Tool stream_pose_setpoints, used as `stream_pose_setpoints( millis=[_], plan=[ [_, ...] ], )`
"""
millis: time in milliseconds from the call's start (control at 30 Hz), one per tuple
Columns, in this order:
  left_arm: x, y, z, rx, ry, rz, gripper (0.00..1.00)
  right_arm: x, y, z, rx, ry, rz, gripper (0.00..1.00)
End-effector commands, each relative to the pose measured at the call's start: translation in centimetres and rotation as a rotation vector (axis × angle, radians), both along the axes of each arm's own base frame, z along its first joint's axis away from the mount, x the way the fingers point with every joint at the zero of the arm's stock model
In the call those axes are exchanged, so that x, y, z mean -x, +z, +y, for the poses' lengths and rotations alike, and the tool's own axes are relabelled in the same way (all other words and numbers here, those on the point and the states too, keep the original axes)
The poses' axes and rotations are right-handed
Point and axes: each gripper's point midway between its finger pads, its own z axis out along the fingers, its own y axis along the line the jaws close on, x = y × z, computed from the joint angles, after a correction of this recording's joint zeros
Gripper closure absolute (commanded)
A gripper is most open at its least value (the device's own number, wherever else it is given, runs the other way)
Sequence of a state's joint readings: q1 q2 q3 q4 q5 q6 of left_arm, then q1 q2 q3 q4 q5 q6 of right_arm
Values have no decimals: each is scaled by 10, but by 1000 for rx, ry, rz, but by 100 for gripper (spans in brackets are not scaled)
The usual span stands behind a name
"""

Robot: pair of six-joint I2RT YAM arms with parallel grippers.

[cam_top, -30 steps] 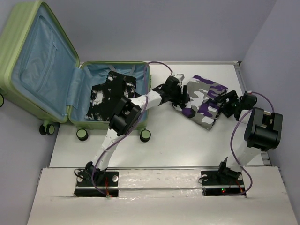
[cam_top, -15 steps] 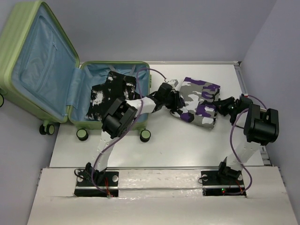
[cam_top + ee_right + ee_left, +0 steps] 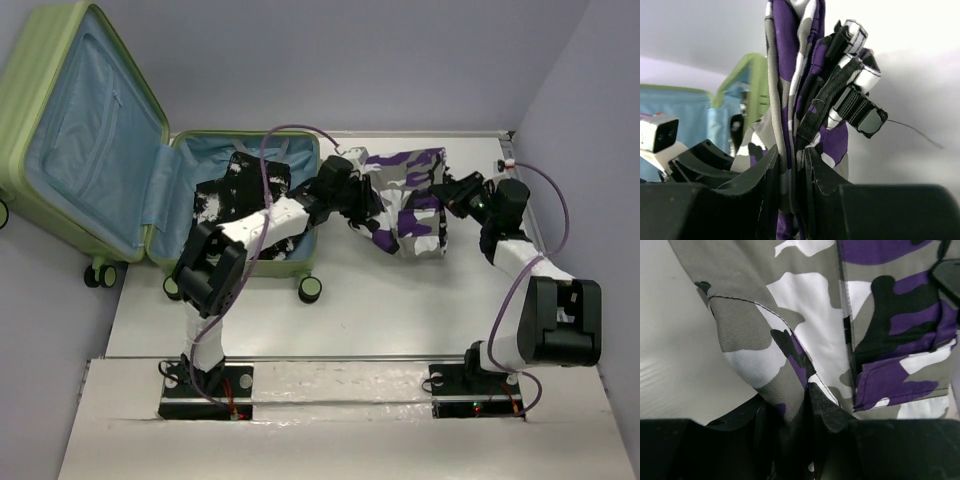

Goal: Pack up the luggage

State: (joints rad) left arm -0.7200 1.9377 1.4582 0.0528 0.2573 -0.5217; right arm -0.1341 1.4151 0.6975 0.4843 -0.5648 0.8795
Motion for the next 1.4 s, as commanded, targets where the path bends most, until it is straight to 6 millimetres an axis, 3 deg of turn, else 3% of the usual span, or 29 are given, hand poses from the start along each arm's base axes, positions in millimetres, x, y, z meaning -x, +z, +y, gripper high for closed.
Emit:
stream_pose_setpoints(
  millis=[0,33,100,133,200,233,267,300,333,367,400,433,467,500,533,567,667,800,833,933,967,1033,1067,1133,1167,1233,1267,1333,1367],
  plan=[
    [-11,137,38,181,50,-228,94,-12,111,56,18,122,-261,93],
    [-13,148,51,187,71,-239,94,-12,104,65,16,136,-241,93],
    [-20,165,81,189,130,-268,94,-21,136,88,9,164,-298,93],
    [-26,179,115,184,197,-292,94,-25,130,114,-6,215,-277,93],
    [-24,193,162,147,294,-325,94,-37,158,142,-25,247,-327,93],
    [-35,194,199,123,378,-334,94,-43,141,173,-29,292,-284,93],
    [-35,196,219,109,420,-343,94,-36,163,188,-40,324,-331,93],
    [-34,189,241,76,466,-333,94,-53,163,207,-35,331,-325,93],
    [-35,185,282,45,567,-328,94,-49,158,239,-39,384,-300,93],
    [-33,179,303,22,617,-317,87,-61,127,261,-27,411,-240,92],
    [-24,175,323,-13,668,-312,51,-66,144,282,-26,439,-281,86],
    [-23,157,355,-89,783,-289,28,-57,135,312,-13,491,-271,58],
    [-18,151,385,-138,873,-280,6,-59,111,326,34,509,-202,40],
    [-6,140,402,-197,921,-265,1,-73,98,343,107,529,-209,12],
    [-1,138,421,-227,974,-262,1,-77,82,348,157,536,-167,11],
    [5,139,429,-246,998,-267,1,-78,57,344,210,532,-89,0],
    [24,161,427,-212,996,-321,1,-80,42,336,275,513,-69,0],
    [60,208,409,-106,970,-429,1,-71,54,323,359,515,-109,0],
    [68,217,409,-95,977,-450,1,-65,72,316,367,502,-142,0],
    [101,233,425,-113,1064,-491,1,-51,75,302,414,500,-161,0],
    [111,233,437,-154,1126,-496,1,-42,97,295,413,490,-202,1],
    [137,224,464,-278,1236,-476,1,-30,96,284,445,487,-212,1],
    [146,220,472,-323,1274,-464,1,-20,120,277,437,477,-263,2],
    [178,210,502,-464,1413,-431,1,-5,113,266,451,482,-263,6],
    [190,205,511,-519,1462,-412,1,7,134,260,431,474,-315,8],
    [205,195,530,-621,1564,-381,1,22,120,255,436,501,-304,12],
    [219,198,544,-690,1675,-379,1,29,118,253,435,515,-306,13],
    [221,209,553,-710,1778,-439,2,46,125,252,409,555,-343,12],
    [226,214,559,-775,1813,-443,4,53,110,251,410,580,-320,12]
  ],
)
